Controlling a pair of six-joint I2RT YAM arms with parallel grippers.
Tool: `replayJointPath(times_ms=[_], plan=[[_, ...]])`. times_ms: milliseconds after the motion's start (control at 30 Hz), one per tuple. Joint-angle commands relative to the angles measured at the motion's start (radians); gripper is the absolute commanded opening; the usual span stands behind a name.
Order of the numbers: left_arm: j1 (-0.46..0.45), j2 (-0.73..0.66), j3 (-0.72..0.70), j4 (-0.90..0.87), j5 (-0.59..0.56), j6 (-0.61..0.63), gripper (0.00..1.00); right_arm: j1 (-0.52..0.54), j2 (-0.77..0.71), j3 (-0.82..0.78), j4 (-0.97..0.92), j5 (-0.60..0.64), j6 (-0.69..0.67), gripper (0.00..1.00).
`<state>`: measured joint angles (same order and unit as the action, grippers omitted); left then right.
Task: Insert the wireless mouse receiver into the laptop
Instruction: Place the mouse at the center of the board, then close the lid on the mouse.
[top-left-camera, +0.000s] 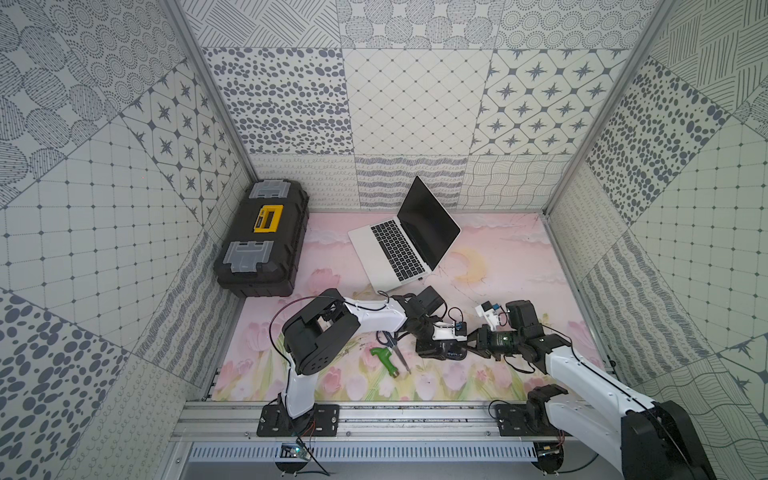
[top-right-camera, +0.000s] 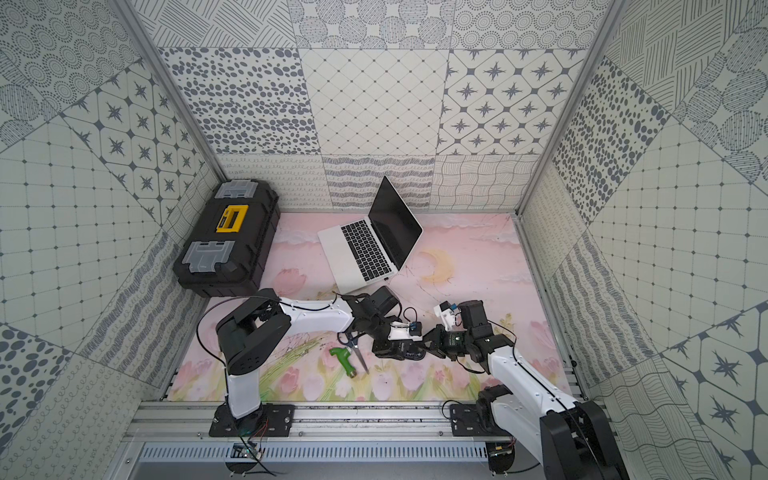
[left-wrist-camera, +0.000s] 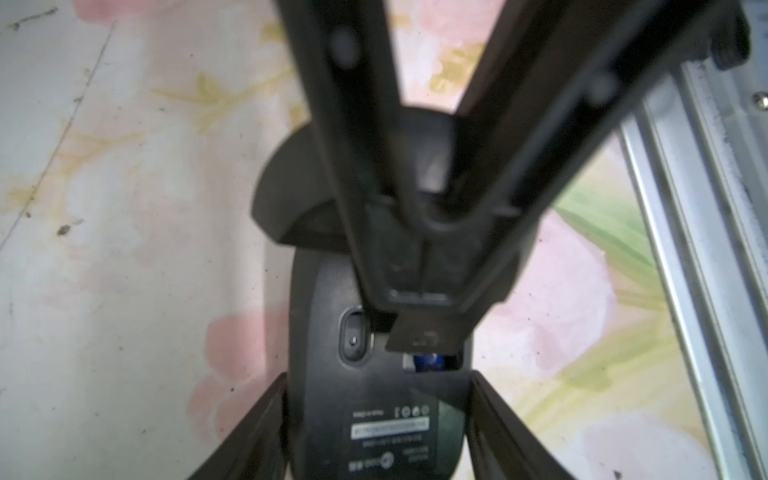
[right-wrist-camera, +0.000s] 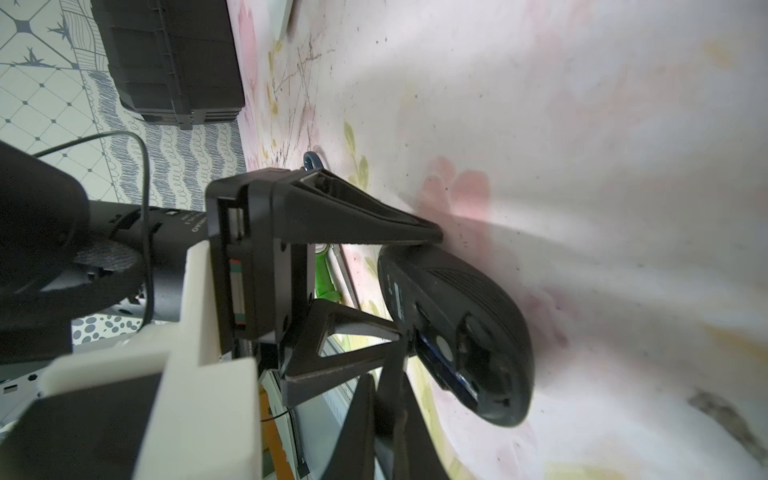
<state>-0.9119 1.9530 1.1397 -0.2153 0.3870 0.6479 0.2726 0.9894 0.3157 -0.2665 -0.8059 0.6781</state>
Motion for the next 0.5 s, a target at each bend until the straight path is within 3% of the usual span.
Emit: replayJointPath(times_ms=[0, 467], plan=[[-0.010, 0.042, -0.026, -0.184, -0.119, 0.007, 0.56, 0.000, 0.001, -0.015, 0.018, 0.017, -0.025, 0.00], [-0.009, 0.066, 0.010, -0.226, -0.097, 0.018, 0.47, 0.000, 0.021, -0.024, -0.006, 0.023, -0.108, 0.00]])
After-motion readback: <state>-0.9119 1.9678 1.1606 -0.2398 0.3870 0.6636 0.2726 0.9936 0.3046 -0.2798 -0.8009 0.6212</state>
